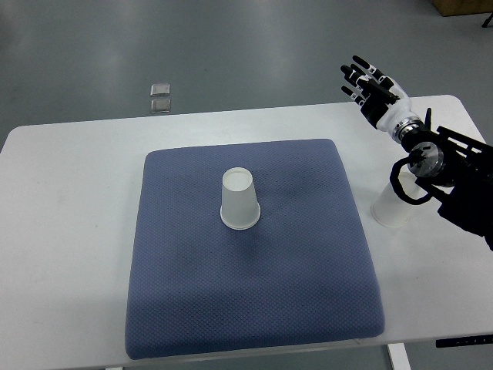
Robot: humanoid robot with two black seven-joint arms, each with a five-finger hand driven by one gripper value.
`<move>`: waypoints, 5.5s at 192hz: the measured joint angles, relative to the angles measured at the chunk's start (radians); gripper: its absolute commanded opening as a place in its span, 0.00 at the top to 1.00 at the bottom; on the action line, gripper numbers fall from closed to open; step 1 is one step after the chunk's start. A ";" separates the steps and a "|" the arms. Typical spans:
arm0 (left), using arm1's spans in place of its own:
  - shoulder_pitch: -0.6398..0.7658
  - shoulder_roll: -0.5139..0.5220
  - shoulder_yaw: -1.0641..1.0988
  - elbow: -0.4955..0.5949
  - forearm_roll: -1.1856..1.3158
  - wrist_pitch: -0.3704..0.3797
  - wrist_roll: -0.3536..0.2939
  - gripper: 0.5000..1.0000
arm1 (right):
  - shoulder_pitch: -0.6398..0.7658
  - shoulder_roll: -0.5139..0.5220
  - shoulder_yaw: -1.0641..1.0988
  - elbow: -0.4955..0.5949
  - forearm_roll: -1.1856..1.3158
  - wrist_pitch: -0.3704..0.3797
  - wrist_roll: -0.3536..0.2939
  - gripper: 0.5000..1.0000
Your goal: Stack paper cups
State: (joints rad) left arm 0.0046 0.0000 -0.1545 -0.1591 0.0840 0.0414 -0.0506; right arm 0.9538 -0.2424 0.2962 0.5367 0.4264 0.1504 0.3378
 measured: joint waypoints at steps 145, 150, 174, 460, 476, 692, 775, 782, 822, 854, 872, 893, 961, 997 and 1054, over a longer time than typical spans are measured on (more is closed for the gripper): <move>-0.006 0.000 0.001 0.003 -0.003 0.001 0.000 0.00 | 0.020 -0.022 -0.001 -0.002 0.001 0.003 0.001 0.17; -0.006 0.000 0.001 0.003 -0.003 0.001 0.000 0.00 | 0.023 -0.025 -0.001 -0.003 0.001 0.002 0.001 0.17; -0.006 0.000 0.001 0.002 -0.003 0.001 0.000 0.00 | 0.045 -0.048 -0.006 -0.006 -0.002 0.000 0.001 0.17; -0.006 0.000 0.001 0.003 -0.003 0.001 0.000 0.00 | 0.209 -0.580 -0.240 0.450 -1.824 0.303 0.029 0.18; -0.006 0.000 0.001 0.003 -0.003 0.001 0.000 0.00 | 0.208 -0.580 -0.271 0.469 -1.861 0.278 0.030 0.18; -0.006 0.000 0.001 0.003 -0.003 0.000 0.000 0.00 | 0.206 -0.534 -0.313 0.475 -1.945 0.170 0.018 0.19; -0.006 0.000 0.001 0.003 -0.003 0.001 0.000 0.00 | 0.222 -0.541 -0.321 0.478 -1.948 0.222 0.046 0.19; -0.006 0.000 0.001 0.003 -0.003 0.001 0.000 0.00 | 0.220 -0.541 -0.323 0.478 -1.948 0.222 0.046 0.19; -0.006 0.000 0.001 0.003 -0.003 0.001 0.000 0.00 | 0.214 -0.541 -0.330 0.479 -1.951 0.222 0.049 0.19; -0.006 0.000 0.001 0.003 -0.003 0.001 0.000 0.00 | 0.214 -0.541 -0.356 0.479 -1.952 0.211 0.066 0.19; -0.006 0.000 0.001 0.003 -0.003 0.001 0.000 0.00 | 0.214 -0.541 -0.361 0.479 -1.953 0.204 0.072 0.19; -0.006 0.000 0.001 0.003 -0.003 0.001 0.000 0.00 | 0.211 -0.541 -0.362 0.479 -1.953 0.200 0.073 0.19; -0.006 0.000 0.001 0.003 -0.003 0.001 0.000 0.00 | 0.177 -0.530 -0.363 0.477 -1.965 0.151 0.072 0.19; -0.006 0.000 0.001 0.003 -0.003 0.001 0.000 0.00 | 0.168 -0.527 -0.362 0.470 -1.969 0.137 0.071 0.19; -0.006 0.000 0.001 0.003 -0.003 0.001 0.000 0.00 | 0.126 -0.515 -0.362 0.459 -1.972 0.084 0.066 0.19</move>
State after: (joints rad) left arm -0.0015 0.0000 -0.1534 -0.1565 0.0813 0.0420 -0.0506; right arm 1.0799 -0.7578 -0.0659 0.9954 -1.5457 0.2341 0.4043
